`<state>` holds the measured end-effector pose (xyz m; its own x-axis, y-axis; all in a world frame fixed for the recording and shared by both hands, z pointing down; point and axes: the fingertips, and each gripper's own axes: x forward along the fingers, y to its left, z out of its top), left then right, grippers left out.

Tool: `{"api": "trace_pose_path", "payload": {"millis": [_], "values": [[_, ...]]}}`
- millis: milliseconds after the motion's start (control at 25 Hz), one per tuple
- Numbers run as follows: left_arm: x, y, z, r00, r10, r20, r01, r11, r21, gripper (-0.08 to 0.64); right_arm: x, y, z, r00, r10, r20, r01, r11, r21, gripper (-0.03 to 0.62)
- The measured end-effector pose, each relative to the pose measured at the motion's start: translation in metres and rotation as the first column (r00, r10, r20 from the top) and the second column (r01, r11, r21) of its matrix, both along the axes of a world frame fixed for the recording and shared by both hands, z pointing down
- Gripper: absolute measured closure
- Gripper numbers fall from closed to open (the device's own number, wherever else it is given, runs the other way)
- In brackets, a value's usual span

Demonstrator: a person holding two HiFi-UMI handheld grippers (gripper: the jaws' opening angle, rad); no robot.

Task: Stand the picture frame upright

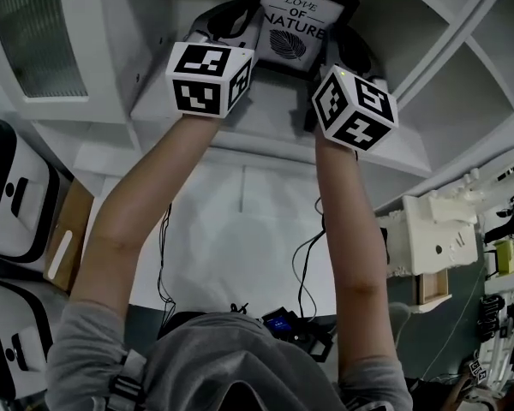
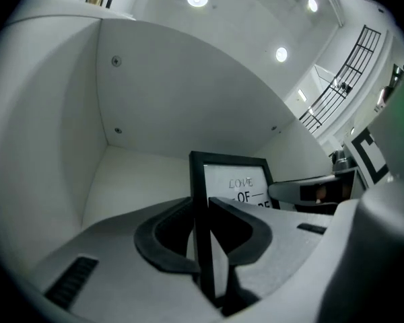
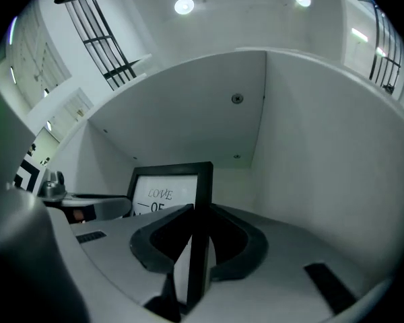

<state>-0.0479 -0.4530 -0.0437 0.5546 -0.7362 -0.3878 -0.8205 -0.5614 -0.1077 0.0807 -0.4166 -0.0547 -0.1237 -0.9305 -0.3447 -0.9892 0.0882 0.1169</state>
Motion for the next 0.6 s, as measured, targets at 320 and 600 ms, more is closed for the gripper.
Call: {"api": "trace_pose_path", "payload": {"millis": [320,600], "values": [[0.014,-0.05,0.02,0.998,0.021,0.054,-0.013,0.99,-0.138,0.489,0.012,-0.049,0.023,0.999,0.047,0.011,-0.046,0.991,-0.123,0.506],[0.024,-0.075,0.031,0.998,0.026,0.066,-0.013,0.981,-0.195,0.489,0.021,-0.08,0.034,0.996,0.087,0.026,-0.081,0.983,-0.166,0.506]]}}
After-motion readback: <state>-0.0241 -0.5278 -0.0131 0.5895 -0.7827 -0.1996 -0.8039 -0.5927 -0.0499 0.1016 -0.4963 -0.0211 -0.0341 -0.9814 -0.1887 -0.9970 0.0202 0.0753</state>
